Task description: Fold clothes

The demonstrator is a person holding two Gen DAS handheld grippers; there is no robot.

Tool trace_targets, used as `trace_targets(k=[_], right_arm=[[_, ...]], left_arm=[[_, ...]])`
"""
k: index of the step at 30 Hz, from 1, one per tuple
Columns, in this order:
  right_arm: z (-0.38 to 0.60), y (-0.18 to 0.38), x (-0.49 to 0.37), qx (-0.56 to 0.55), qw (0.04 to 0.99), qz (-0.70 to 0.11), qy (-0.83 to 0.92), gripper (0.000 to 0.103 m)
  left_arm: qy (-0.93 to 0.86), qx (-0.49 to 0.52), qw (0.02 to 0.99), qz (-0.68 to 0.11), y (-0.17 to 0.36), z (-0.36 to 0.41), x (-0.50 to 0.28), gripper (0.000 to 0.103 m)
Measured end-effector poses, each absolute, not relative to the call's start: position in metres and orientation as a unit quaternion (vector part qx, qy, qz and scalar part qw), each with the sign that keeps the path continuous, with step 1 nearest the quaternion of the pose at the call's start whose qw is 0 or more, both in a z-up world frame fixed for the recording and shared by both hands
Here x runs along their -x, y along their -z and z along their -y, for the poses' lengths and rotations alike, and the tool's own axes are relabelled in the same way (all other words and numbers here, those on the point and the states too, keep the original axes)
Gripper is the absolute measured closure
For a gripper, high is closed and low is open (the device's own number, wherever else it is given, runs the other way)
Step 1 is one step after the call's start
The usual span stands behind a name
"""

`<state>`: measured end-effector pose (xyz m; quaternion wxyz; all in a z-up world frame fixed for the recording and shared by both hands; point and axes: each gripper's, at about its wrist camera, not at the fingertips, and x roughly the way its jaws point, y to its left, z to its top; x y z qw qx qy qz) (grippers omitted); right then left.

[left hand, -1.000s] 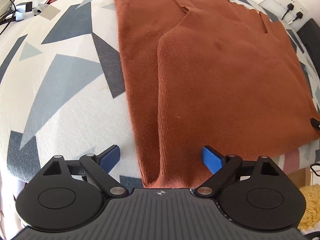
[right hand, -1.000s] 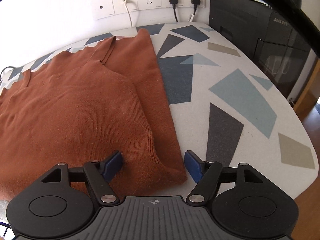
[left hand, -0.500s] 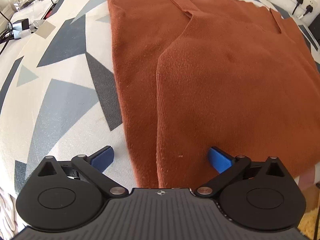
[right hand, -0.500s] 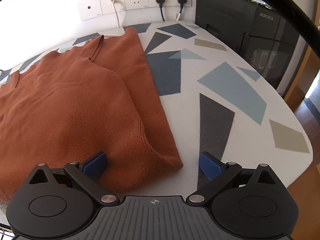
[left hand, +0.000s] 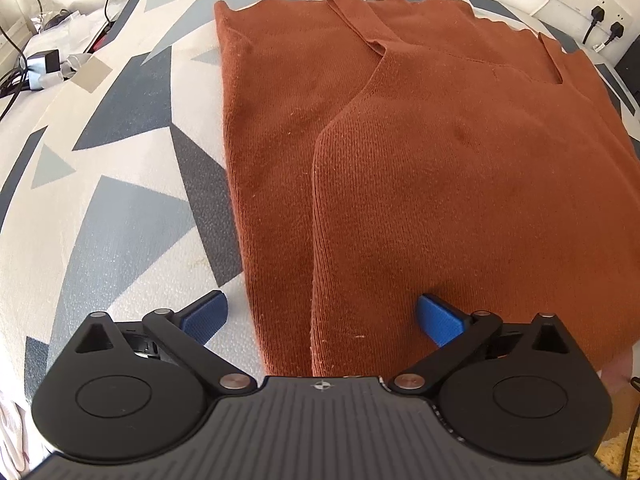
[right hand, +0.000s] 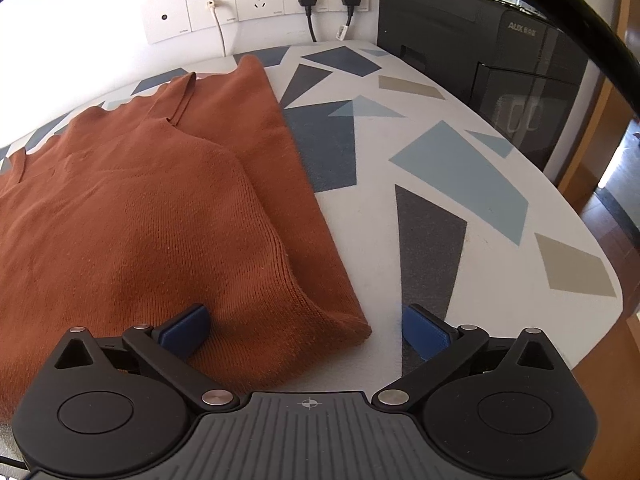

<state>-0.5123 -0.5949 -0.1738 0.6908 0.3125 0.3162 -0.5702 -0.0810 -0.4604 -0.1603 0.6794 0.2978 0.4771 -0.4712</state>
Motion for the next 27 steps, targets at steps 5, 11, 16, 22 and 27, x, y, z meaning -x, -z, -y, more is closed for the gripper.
trace_targets(k=[5, 11, 16, 22, 27], right_arm=[[0.597, 0.172, 0.511, -0.317, 0.687, -0.321, 0.57, 0.001], [0.599, 0.171, 0.506, -0.325, 0.679, -0.327, 0.572, 0.001], [0.599, 0.171, 0.501, -0.328, 0.673, -0.332, 0.574, 0.001], [0.599, 0.172, 0.502, -0.324, 0.677, -0.331, 0.571, 0.001], [0.608, 0.17, 0.502, -0.321, 0.686, -0.344, 0.556, 0.001]], left_arm=[[0.471, -0.29, 0.687, -0.471, 0.162, 0.463, 0.079, 0.0], [0.472, -0.284, 0.693, -0.464, 0.163, 0.468, 0.075, 0.0], [0.476, -0.279, 0.699, -0.456, 0.164, 0.468, 0.074, 0.0], [0.48, -0.275, 0.702, -0.448, 0.164, 0.465, 0.075, 0.0], [0.473, -0.264, 0.713, -0.445, 0.164, 0.459, 0.08, 0.0]])
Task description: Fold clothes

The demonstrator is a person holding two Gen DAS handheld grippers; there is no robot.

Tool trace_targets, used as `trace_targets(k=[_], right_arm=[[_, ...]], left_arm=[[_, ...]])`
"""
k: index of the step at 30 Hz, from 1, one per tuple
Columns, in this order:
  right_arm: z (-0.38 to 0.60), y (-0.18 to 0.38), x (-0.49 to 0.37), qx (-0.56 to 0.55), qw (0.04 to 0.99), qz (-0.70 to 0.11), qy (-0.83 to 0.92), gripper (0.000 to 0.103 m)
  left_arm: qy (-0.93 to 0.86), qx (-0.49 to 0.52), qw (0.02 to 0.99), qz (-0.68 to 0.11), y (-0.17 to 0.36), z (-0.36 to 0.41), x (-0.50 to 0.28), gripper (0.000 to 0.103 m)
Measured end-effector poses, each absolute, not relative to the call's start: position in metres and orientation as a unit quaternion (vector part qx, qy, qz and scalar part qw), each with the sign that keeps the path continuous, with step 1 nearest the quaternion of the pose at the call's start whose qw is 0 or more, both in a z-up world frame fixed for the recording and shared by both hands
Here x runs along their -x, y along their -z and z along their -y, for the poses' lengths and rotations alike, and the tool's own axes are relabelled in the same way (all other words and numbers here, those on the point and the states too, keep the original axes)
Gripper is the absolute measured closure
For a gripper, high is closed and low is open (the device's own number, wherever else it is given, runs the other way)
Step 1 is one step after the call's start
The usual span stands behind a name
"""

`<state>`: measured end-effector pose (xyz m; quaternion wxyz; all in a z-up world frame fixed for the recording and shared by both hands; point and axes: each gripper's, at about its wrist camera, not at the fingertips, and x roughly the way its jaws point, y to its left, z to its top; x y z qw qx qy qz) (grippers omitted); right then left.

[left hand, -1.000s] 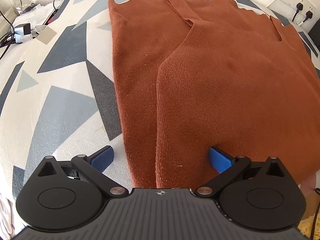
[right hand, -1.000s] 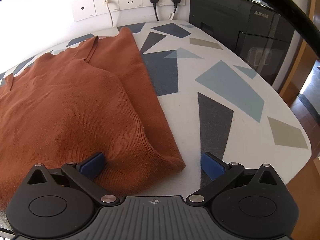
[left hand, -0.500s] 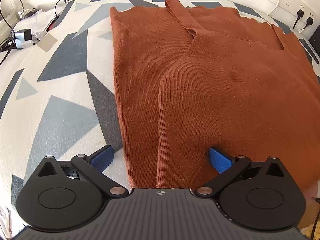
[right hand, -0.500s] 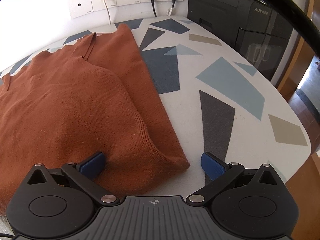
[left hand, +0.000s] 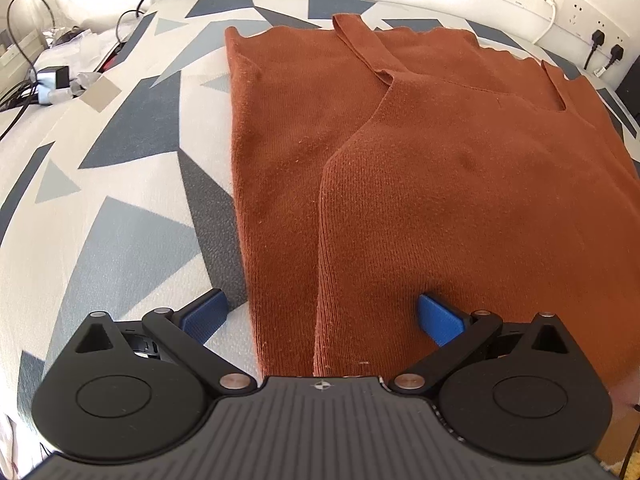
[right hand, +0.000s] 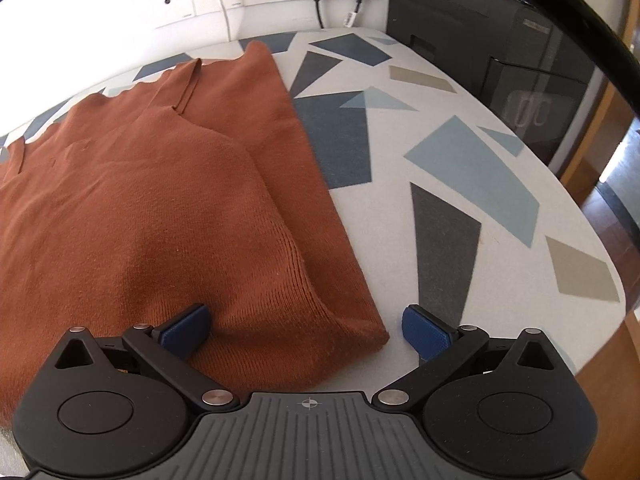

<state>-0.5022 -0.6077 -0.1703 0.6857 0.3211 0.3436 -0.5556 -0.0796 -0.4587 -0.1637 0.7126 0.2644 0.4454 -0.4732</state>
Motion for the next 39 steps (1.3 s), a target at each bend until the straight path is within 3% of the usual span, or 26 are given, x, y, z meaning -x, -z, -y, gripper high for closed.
trace_targets(k=[26, 39], right_arm=[[0.699, 0.176, 0.465, -0.232, 0.796, -0.371, 0.418, 0.001], [0.694, 0.17, 0.478, -0.222, 0.788, -0.391, 0.42, 0.001]], left_arm=[[0.364, -0.2, 0.774, -0.478, 0.157, 0.44, 0.111, 0.0], [0.378, -0.224, 0.743, -0.504, 0.152, 0.425, 0.123, 0.0]])
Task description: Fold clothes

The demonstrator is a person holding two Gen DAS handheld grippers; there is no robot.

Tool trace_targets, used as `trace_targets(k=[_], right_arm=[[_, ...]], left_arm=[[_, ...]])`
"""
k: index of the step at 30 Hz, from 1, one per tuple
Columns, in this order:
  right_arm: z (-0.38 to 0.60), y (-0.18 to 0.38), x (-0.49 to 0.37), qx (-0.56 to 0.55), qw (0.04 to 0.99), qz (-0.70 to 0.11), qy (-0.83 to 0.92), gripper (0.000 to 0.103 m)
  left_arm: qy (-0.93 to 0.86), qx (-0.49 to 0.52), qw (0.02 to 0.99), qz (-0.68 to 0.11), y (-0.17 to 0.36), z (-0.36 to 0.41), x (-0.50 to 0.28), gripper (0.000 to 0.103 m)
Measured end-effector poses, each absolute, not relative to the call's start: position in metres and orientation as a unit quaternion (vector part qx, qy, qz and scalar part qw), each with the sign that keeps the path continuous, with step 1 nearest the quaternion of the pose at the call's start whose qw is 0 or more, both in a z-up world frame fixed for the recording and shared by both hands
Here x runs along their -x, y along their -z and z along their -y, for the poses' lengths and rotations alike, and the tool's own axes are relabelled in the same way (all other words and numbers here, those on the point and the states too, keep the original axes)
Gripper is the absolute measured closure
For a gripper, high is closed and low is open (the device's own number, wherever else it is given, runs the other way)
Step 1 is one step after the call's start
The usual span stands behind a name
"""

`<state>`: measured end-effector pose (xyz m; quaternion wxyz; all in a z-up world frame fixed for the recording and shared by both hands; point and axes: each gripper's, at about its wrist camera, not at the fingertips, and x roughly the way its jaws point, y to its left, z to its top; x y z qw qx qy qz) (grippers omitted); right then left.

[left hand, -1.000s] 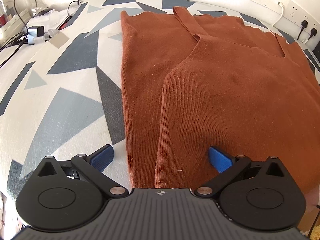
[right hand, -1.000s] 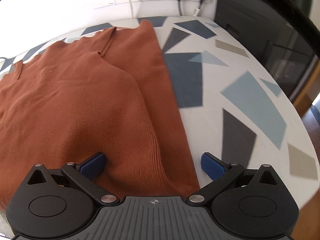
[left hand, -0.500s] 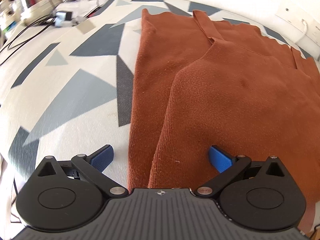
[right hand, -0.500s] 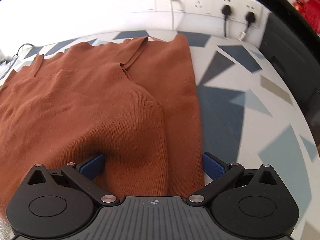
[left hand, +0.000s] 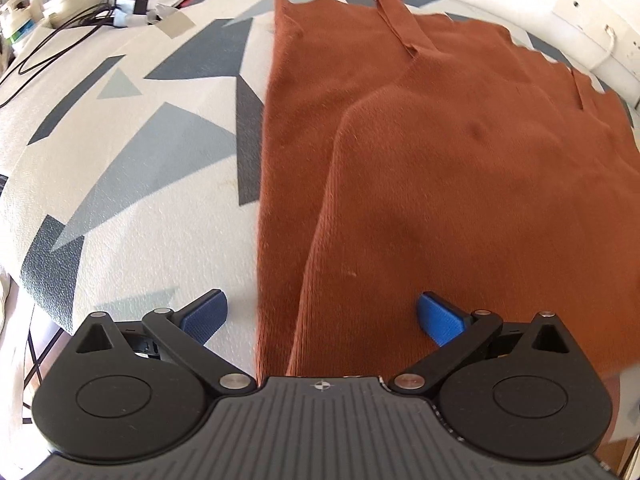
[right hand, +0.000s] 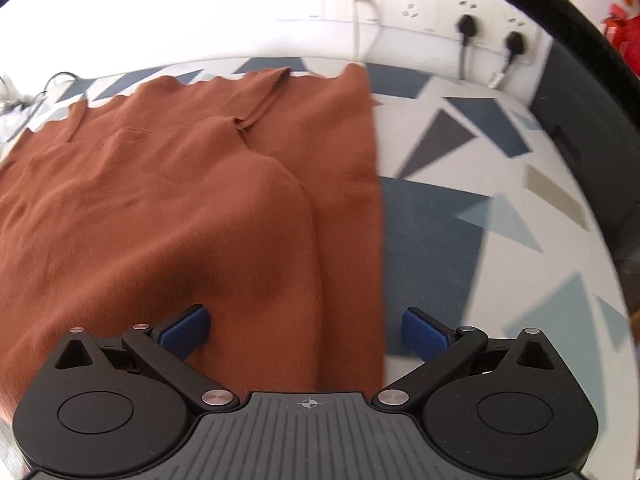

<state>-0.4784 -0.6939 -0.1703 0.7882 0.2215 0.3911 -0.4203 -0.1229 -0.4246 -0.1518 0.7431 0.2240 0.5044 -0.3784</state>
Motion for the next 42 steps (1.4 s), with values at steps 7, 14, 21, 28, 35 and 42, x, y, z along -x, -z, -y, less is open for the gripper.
trace_targets(k=[7, 14, 21, 28, 35, 42], right_arm=[[0.655, 0.171, 0.512, -0.284, 0.744, -0.361, 0.484, 0.005], [0.63, 0.162, 0.505, -0.317, 0.721, -0.347, 0.509, 0.029], [0.639, 0.163, 0.51, -0.311, 0.715, -0.328, 0.534, 0.052], [0.683, 0.168, 0.503, -0.241, 0.727, -0.327, 0.554, 0.052], [0.739, 0.179, 0.484, -0.191, 0.693, -0.304, 0.625, 0.028], [0.723, 0.168, 0.497, -0.247, 0.673, -0.249, 0.651, 0.019]], left_arm=[[0.4, -0.246, 0.722, -0.509, 0.152, 0.426, 0.126, 0.0], [0.414, -0.285, 0.702, -0.505, 0.151, 0.438, 0.127, 0.0], [0.44, -0.287, 0.657, -0.541, 0.151, 0.446, 0.131, 0.001], [0.474, -0.306, 0.602, -0.565, 0.151, 0.472, 0.157, 0.001], [0.53, -0.338, 0.562, -0.538, 0.151, 0.504, 0.198, 0.001], [0.53, -0.338, 0.56, -0.539, 0.15, 0.513, 0.202, 0.001]])
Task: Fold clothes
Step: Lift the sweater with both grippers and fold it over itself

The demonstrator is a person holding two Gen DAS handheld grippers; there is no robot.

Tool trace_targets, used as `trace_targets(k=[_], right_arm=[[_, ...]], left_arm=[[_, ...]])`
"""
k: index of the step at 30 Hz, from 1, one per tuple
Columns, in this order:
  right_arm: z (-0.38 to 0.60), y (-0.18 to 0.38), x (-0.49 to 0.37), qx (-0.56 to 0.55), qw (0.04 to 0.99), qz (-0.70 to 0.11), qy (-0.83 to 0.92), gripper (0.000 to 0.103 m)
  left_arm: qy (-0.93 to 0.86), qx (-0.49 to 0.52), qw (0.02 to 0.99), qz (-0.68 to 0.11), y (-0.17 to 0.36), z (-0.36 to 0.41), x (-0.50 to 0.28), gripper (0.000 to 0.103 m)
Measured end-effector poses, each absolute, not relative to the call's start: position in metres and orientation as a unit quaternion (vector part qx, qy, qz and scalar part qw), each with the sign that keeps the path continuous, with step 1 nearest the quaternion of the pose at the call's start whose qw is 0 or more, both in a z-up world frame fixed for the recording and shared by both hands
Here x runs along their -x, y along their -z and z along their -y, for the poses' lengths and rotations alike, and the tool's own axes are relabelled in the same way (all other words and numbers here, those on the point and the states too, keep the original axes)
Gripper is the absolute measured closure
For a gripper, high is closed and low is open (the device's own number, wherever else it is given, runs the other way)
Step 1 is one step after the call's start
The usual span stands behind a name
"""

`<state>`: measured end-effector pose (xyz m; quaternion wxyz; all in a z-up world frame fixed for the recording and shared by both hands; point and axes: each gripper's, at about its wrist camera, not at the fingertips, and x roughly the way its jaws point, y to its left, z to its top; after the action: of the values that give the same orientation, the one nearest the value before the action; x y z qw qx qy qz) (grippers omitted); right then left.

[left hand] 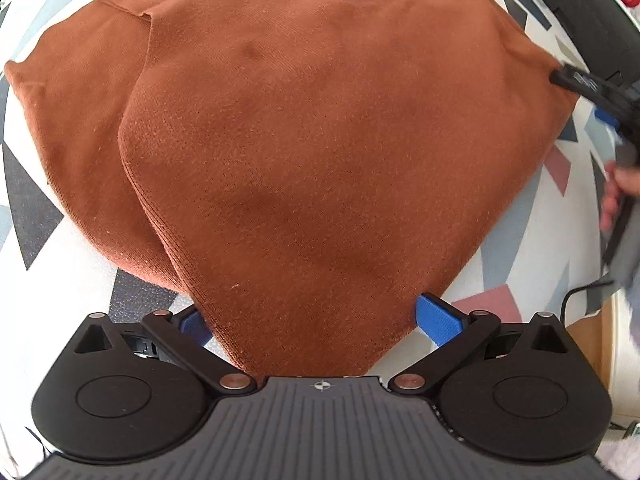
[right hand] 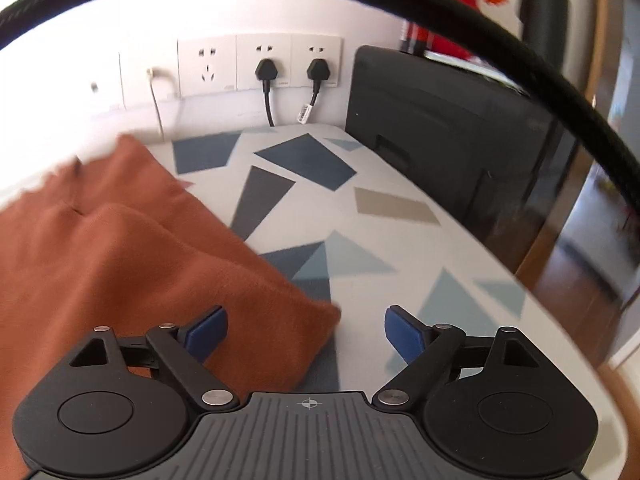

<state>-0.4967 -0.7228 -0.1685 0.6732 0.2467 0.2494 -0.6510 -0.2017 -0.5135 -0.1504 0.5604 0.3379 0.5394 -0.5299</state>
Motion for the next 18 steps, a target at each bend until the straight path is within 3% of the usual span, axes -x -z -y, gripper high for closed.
trace_targets(k=[4, 11, 15, 18], right_arm=[[0.68, 0.157, 0.509, -0.309, 0.686, -0.221, 0.62, 0.019], [0.62, 0.154, 0.468, -0.366, 0.724, -0.256, 0.525, 0.019], [0.606, 0.157, 0.443, -0.452, 0.713, -0.245, 0.477, 0.031], [0.594, 0.159, 0.42, -0.448, 0.712, -0.264, 0.472, 0.038]], left_arm=[[0.545, -0.302, 0.554, -0.553, 0.15, 0.507, 0.187, 0.001], [0.514, -0.209, 0.628, -0.546, 0.133, 0.482, 0.135, 0.001], [0.487, -0.129, 0.675, -0.539, 0.126, 0.451, 0.095, 0.001], [0.457, -0.109, 0.7, -0.538, 0.12, 0.434, 0.074, 0.001]])
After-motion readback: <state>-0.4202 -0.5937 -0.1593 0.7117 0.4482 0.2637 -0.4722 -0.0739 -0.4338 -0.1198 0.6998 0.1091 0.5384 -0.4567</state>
